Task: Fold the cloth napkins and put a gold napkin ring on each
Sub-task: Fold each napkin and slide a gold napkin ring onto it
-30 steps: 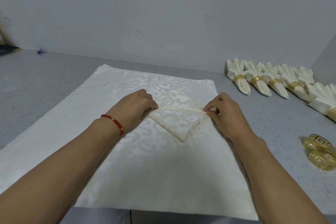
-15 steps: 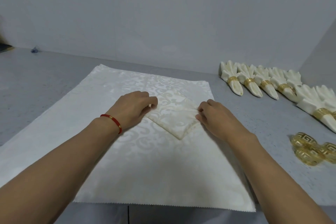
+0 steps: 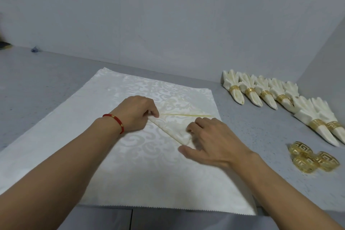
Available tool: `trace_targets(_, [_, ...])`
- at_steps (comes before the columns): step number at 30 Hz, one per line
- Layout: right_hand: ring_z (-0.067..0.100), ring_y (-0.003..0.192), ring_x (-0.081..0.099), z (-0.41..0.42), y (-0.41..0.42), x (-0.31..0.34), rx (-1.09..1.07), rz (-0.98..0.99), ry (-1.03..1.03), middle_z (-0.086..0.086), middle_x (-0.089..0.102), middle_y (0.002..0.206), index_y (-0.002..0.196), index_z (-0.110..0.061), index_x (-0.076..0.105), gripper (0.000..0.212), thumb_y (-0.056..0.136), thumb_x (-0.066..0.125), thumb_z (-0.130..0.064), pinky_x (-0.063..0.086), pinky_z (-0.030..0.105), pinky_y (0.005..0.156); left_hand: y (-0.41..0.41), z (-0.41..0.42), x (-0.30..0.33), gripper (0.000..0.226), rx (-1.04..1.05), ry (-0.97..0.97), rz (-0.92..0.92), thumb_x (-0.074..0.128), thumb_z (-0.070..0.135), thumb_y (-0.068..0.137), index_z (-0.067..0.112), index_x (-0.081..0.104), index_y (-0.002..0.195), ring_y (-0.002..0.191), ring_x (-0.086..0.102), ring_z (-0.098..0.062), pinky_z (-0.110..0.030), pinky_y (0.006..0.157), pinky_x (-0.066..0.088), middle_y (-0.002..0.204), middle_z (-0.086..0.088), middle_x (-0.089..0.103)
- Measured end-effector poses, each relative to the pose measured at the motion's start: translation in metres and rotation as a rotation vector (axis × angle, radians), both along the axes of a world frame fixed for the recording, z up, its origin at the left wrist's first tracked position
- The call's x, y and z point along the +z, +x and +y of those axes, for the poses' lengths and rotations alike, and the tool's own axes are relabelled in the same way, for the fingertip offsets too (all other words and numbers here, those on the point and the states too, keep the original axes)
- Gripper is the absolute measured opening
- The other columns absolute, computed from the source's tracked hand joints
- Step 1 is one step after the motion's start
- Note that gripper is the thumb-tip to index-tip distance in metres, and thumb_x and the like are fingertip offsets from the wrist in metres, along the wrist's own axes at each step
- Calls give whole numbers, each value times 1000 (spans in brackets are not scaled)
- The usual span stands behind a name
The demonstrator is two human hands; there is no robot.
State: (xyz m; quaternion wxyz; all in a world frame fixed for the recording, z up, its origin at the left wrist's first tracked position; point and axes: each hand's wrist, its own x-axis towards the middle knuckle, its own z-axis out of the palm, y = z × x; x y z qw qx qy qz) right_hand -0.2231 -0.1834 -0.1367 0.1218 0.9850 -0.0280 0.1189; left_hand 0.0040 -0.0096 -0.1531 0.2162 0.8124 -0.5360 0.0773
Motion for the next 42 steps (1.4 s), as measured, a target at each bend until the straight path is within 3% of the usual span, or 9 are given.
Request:
trace_targets(7, [24,61,57,2,10,-2,-115,-238,169,-4,62,67,97,-21,58,39,99,29,-46,48,37,58,2,6,-1,30,-62,23,73,56,32,73,34,73,98,88,55,-5,-25,78,46,95,19,64])
trace_targets(13, [15,61,58,10,14,0,-148,-199,199,-9,62,67,112,-29,41,32,99,33,-57,48,34,60,4,1,-2,13,-81,-22,68,61,25,95,27,73,97,85,51,-5,-27,76,42,94,17,62])
trace_targets(21, [22,77,61,2,29,0,-390,-300,433,-2,67,82,116,-21,59,22,104,49,-37,53,39,70,2,3,-1,15,-53,-107,152,55,20,100,29,63,109,76,54,-1,-27,73,41,85,18,63])
trace_targets(25, [24,70,59,4,35,-4,-385,-301,292,0,64,77,121,-20,48,20,105,49,-31,51,39,65,-2,0,-2,18,-27,-121,118,51,11,97,26,59,100,72,54,-15,-34,67,46,73,8,61])
trace_targets(27, [21,55,49,5,38,-5,-372,-254,111,-3,53,63,109,-19,46,19,96,60,-20,39,34,50,-4,-1,-1,20,-8,-118,96,52,8,94,24,64,97,73,53,-17,-36,69,46,73,5,61])
trace_targets(30, [17,42,20,12,41,-5,-325,-223,-46,-8,22,49,68,-18,37,55,46,82,3,5,23,48,-6,-5,1,24,16,-94,76,53,7,93,22,71,96,80,53,-16,-34,73,46,80,7,62])
trace_targets(32, [19,49,22,10,43,-8,-277,-239,-85,-4,21,54,56,-19,29,63,34,83,6,12,25,51,-8,-8,0,25,24,-70,45,52,6,92,20,73,95,85,56,-18,-33,75,46,87,7,64])
trace_targets(37, [22,63,38,14,55,13,-277,-166,-178,-4,27,60,55,-17,26,52,88,67,-20,28,35,66,-11,-12,1,28,87,-45,6,52,5,90,22,73,93,83,53,-14,-30,69,41,86,13,59])
trace_targets(42, [29,81,58,20,121,38,-275,-426,518,7,63,85,77,-10,58,25,97,50,-22,44,36,66,-13,-15,1,31,82,-79,-17,53,-1,86,19,75,89,86,56,-20,-35,72,48,80,6,59])
